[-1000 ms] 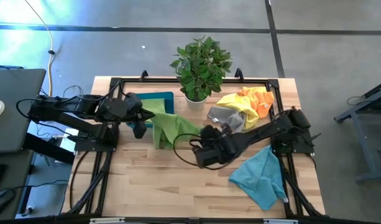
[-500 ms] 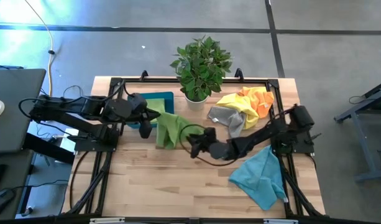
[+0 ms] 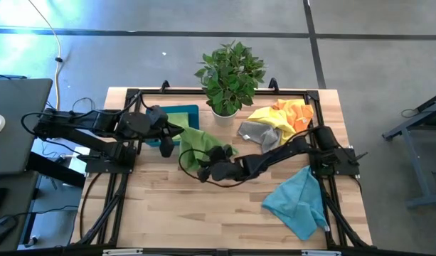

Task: Fold microfiber towels
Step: Fold the green towel

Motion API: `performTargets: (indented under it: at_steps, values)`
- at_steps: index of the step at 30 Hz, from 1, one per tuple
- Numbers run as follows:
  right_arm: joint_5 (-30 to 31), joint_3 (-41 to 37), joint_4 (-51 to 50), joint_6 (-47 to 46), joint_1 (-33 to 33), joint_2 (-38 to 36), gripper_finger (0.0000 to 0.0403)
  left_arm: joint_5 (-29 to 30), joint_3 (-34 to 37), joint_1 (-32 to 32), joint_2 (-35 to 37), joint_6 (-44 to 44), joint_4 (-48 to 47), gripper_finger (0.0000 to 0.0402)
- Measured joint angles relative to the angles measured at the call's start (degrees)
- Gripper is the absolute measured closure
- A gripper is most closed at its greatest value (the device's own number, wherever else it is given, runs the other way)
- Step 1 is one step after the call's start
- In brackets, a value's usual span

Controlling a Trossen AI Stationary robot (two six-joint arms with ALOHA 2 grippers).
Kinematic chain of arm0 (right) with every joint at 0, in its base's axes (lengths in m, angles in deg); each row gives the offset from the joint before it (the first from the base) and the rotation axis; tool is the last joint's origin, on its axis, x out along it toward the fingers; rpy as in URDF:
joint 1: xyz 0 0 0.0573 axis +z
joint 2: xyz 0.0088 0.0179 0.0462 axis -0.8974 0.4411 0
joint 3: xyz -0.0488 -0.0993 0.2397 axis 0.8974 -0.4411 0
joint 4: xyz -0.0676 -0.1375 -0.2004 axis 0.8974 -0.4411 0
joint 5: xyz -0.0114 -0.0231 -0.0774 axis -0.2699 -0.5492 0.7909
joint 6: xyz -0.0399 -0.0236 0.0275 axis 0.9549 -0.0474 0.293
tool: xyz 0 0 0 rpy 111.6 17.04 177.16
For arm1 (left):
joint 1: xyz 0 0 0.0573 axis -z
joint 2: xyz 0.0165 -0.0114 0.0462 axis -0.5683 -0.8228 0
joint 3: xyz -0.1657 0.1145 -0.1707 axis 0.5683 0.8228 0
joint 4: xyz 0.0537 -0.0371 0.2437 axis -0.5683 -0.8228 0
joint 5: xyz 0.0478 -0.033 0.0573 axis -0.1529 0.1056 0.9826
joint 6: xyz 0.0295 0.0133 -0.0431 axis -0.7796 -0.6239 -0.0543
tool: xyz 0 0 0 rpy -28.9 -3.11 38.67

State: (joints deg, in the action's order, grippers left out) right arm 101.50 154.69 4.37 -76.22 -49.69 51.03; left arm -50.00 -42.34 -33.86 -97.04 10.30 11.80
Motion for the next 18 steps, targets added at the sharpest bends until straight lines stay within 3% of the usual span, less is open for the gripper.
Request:
performTargets:
  at_steps: [15,18]
  values:
    - [3.8,4.1,-0.8,-0.2,-1.1,5.9,0.0187,-2.2,0.0,-2.3,0.0,0.9,0.3,0.0401]
    - [3.8,4.1,-2.1,-1.4,-1.5,7.1,0.0187,-5.2,0.0,-2.3,0.0,0.9,3.1,0.0401]
